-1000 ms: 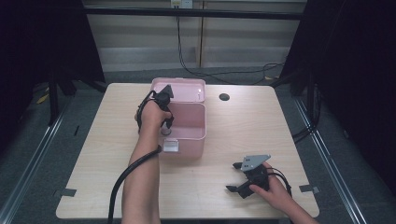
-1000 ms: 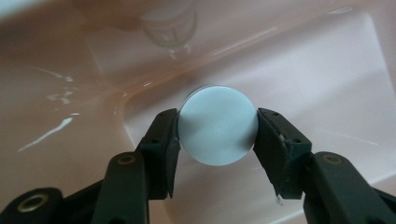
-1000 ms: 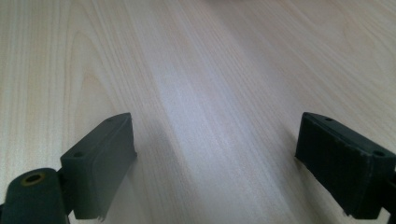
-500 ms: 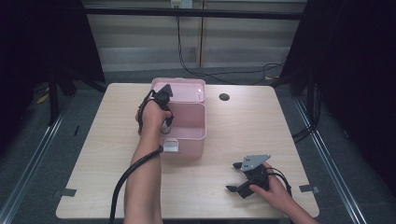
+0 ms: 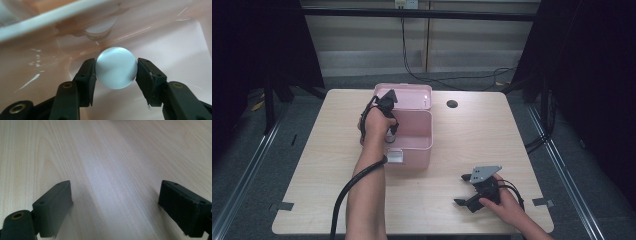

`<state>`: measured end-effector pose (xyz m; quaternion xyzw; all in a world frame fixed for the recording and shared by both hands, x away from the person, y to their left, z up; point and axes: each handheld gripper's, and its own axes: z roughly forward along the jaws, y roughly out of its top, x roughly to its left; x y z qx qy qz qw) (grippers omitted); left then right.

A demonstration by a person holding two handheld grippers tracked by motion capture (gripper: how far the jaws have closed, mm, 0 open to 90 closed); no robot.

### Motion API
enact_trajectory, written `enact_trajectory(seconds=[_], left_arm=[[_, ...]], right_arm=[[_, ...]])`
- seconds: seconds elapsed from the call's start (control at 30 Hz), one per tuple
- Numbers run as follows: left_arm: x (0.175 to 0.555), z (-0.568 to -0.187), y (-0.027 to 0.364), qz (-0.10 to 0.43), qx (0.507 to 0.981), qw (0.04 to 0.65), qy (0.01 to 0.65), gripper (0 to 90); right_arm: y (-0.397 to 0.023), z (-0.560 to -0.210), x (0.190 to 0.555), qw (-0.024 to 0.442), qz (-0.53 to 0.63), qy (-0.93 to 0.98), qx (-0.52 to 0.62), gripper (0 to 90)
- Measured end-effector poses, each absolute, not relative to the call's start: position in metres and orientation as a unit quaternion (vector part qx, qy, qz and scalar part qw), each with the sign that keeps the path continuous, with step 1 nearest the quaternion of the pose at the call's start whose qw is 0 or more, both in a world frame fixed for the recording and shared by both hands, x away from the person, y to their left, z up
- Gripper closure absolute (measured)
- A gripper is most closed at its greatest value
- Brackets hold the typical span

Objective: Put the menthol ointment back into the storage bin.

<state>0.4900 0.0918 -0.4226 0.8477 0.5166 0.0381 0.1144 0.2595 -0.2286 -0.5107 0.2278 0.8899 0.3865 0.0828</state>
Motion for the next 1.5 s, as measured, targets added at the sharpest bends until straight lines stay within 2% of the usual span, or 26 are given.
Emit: enact_trajectory(seconds=[0.27, 1.0, 1.5], left_arm=[[0.489, -0.425, 0.091, 0.039, 0.845, 0.117, 0.520, 49.3], [0.480, -0.410, 0.095, 0.014, 0.840, 0.100, 0.532, 37.4], [0.471, -0.395, 0.098, 0.006, 0.855, 0.099, 0.508, 29.4]], right_arm=[[-0.229, -0.511, 0.260, 0.083, 0.386, 0.890, 0.228, 11.0], [-0.229, -0.511, 0.260, 0.084, 0.386, 0.890, 0.228, 11.0], [-0.229, -0.511, 0.259, 0.085, 0.385, 0.890, 0.228, 11.0]])
